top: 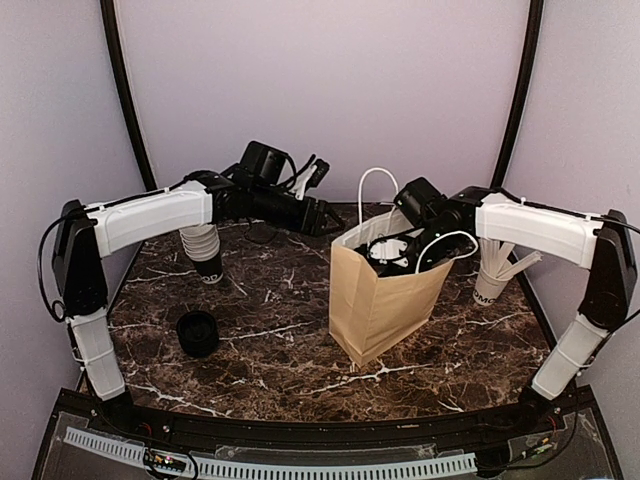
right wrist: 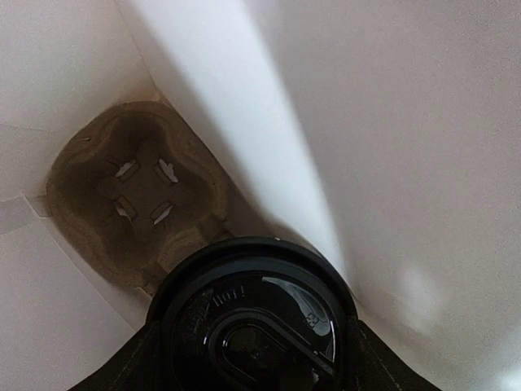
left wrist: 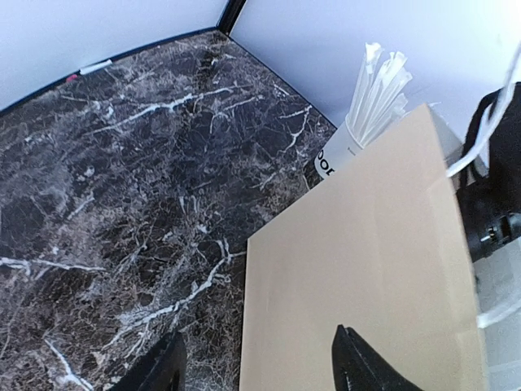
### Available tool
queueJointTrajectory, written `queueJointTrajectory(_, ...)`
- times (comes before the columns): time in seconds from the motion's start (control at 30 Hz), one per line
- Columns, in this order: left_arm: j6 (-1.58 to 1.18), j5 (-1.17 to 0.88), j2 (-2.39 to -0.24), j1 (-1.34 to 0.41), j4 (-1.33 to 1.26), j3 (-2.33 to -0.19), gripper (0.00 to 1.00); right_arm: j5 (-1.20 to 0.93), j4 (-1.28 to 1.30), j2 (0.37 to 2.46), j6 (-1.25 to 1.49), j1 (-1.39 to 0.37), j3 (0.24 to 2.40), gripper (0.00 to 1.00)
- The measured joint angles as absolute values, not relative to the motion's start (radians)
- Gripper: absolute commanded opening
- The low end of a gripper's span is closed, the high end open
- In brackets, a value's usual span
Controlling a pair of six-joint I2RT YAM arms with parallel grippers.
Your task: Pack the takeout coffee
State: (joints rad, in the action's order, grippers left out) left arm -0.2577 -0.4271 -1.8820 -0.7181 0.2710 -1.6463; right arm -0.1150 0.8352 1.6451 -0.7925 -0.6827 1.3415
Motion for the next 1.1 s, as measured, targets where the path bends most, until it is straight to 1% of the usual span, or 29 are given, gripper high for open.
queueJointTrajectory(0.13, -0.238, -0.386, -1.818, -0.718, 0.313, -1.671, 0.64, -0.074, 0.823, 1.646, -0.723, -0.699, 1.340, 0.34)
queueJointTrajectory(0.33, -0.223, -0.386, -1.798, -0.718, 0.344, -1.682, 0.64, -0.059, 0.798, 1.607, -0.752, -0.719, 1.288, 0.43)
queueJointTrajectory(0.47, -0.207, -0.429, -1.798, -0.726, 0.361, -1.688, 0.64, -0.043, 0.780, 1.582, -0.812, -0.727, 1.256, 0.41)
queueJointTrajectory(0.6, -0.170, -0.441, -1.798, -0.768, 0.421, -1.737, 0.64, -0.044, 0.815, 1.638, -0.782, -0.728, 1.329, 0.41)
queueJointTrajectory(0.67, -0.155, -0.438, -1.796, -0.796, 0.437, -1.763, 0.64, -0.044, 0.833, 1.653, -0.764, -0.728, 1.351, 0.43)
queueJointTrajectory(0.8, -0.131, -0.429, -1.775, -0.832, 0.473, -1.767, 0.64, -0.037, 0.847, 1.655, -0.748, -0.729, 1.358, 0.50)
queueJointTrajectory(1.03, -0.113, -0.416, -1.758, -0.831, 0.489, -1.766, 0.64, -0.024, 0.902, 1.655, -0.734, -0.733, 1.382, 0.65)
queueJointTrajectory(1.07, -0.113, -0.413, -1.758, -0.831, 0.491, -1.766, 0.64, -0.023, 0.920, 1.655, -0.731, -0.733, 1.388, 0.70)
queueJointTrajectory(1.1, -0.112, -0.411, -1.758, -0.831, 0.492, -1.766, 0.64, -0.024, 0.937, 1.655, -0.727, -0.733, 1.395, 0.77)
